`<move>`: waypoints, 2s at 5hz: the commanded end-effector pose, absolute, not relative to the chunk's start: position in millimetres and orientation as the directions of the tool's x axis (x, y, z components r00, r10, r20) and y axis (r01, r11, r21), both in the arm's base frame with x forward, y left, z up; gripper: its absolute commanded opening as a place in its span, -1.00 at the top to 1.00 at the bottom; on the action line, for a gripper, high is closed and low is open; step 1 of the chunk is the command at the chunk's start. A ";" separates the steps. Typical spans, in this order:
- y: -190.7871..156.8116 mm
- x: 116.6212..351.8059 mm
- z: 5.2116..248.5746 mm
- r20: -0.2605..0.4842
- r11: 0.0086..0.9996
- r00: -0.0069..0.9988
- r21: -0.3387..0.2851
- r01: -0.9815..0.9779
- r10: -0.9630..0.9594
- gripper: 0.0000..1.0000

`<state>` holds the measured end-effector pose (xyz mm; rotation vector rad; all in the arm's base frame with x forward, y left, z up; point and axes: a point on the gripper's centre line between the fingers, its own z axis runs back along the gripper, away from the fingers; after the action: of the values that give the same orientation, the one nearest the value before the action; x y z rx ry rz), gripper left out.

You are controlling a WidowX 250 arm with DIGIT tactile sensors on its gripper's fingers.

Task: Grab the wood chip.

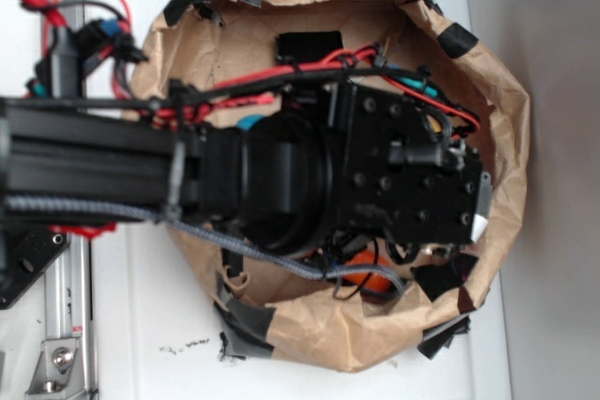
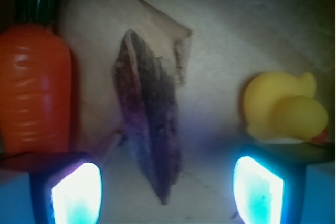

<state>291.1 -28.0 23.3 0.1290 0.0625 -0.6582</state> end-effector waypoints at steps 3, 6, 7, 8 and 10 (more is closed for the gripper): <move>-31.3 296.8 34.5 0.130 0.797 0.786 0.098 0.596 -0.604 1.00; -3.7 286.1 106.0 0.199 0.907 0.886 0.060 0.416 -0.420 1.00; 4.3 278.2 149.5 0.167 0.956 0.945 -0.032 0.291 -0.281 1.00; 4.6 271.1 174.0 0.034 0.986 0.988 -0.054 0.155 -0.153 1.00; -12.1 259.2 167.6 -0.012 0.986 0.987 -0.035 0.162 -0.163 1.00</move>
<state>256.3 -3.3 152.0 -0.0445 0.0698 -0.1586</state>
